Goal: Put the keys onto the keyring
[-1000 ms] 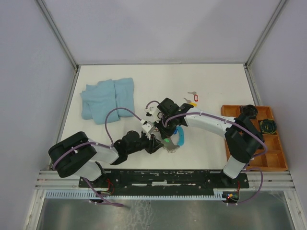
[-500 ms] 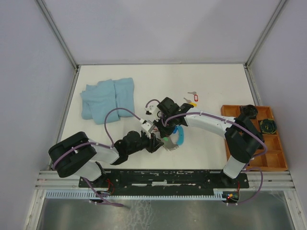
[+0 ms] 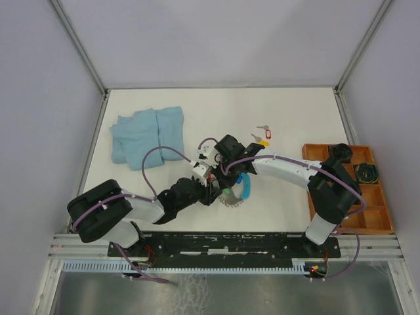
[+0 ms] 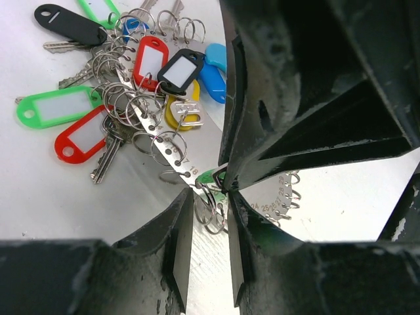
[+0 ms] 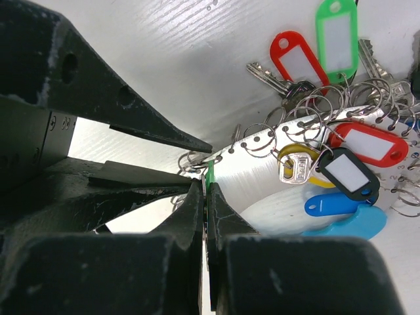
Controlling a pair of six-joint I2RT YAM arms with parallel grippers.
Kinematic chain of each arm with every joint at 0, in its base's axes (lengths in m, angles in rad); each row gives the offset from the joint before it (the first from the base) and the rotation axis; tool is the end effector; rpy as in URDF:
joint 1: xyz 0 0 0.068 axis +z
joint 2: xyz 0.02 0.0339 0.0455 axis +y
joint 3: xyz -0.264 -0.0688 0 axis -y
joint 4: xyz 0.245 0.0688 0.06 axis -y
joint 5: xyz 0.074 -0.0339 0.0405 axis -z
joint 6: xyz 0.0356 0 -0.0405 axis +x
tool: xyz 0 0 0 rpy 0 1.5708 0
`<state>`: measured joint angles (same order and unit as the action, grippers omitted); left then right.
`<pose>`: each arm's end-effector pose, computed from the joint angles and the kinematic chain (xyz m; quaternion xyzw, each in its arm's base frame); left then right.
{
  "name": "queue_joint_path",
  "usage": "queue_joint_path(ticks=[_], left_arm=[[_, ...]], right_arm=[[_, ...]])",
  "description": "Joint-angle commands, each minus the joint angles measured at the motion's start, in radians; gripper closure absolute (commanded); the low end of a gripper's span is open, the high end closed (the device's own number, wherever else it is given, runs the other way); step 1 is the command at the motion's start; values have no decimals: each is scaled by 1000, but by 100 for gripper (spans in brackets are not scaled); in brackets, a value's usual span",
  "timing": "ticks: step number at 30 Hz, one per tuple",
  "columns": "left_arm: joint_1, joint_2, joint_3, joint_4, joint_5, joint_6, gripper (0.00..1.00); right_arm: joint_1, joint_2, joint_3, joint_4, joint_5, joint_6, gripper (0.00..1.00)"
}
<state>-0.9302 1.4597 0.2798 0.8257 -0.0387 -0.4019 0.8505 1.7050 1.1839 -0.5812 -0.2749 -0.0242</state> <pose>0.1459 -0.1935 0.1342 0.2035 0.7949 -0.3406 0.4591 0.2213 0.2669 0.2086 -0.4369 0.8594 0.2144 0.1571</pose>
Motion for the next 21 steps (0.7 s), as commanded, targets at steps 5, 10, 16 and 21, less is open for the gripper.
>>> queue_joint_path(ticks=[5, 10, 16, 21], left_arm=[[9, 13, 21, 7, -46, -11, 67], [8, 42, 27, -8, -58, -4, 75], [8, 85, 27, -7, -80, -10, 81], [9, 96, 28, -22, -91, -8, 94]], right_arm=[[27, -76, 3, 20, -68, 7, 99], [27, -90, -1, 25, -74, 12, 99], [25, -122, -13, 24, -64, 12, 99], [24, -137, -17, 20, -61, 9, 99]])
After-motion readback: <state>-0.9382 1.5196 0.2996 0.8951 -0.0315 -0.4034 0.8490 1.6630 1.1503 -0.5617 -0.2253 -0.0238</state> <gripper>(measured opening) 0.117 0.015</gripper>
